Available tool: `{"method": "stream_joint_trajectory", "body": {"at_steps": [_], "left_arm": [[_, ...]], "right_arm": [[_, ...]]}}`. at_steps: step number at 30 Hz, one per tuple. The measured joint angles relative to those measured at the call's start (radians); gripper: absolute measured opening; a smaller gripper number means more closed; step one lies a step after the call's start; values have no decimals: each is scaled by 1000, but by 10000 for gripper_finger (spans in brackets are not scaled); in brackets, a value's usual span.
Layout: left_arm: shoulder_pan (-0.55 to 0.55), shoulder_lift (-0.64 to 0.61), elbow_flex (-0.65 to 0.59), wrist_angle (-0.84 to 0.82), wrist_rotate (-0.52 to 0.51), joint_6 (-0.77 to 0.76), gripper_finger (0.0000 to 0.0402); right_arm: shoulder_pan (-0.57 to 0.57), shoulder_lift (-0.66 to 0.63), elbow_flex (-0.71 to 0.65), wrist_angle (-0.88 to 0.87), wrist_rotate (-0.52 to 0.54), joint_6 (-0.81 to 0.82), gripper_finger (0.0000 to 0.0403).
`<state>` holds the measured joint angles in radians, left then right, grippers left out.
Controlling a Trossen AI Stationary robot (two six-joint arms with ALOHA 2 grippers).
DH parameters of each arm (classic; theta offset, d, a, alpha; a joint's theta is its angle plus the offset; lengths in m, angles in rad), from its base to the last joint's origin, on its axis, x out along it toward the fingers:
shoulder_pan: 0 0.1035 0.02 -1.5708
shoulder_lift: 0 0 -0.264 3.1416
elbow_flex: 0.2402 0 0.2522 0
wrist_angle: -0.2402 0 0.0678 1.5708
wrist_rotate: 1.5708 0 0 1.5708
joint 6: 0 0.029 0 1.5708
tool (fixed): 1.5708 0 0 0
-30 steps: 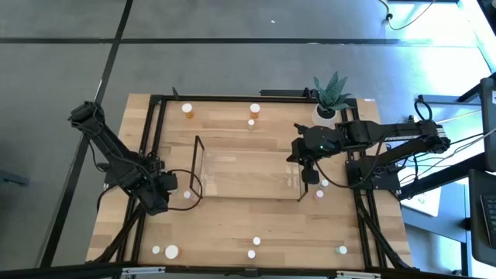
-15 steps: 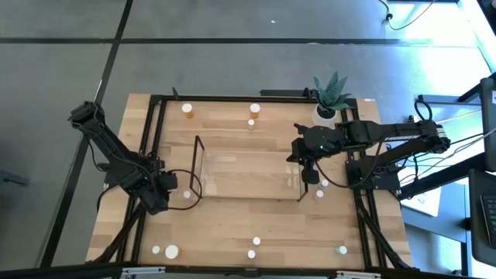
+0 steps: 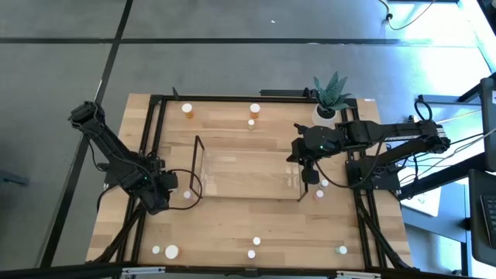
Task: Pick and place medicine bottles onto shelf by color
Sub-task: Put the top left blue pill bottle on the shelf
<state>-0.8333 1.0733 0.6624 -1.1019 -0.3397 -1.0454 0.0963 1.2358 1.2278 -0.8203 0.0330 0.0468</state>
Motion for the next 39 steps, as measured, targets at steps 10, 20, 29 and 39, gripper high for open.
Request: {"method": "stream_joint_trajectory", "body": {"at_steps": [10,20,29,39], "left_arm": [[0,10,0,28,0,-31,174],[0,123,0,5,0,-78,174],[0,164,0,40,0,-72,174],[0,164,0,45,0,-70,157]], "right_arm": [[0,0,0,0,0,0,10],[0,0,0,0,0,0,10],[0,0,0,0,0,0,10],[0,0,0,0,0,-1,10]]}}
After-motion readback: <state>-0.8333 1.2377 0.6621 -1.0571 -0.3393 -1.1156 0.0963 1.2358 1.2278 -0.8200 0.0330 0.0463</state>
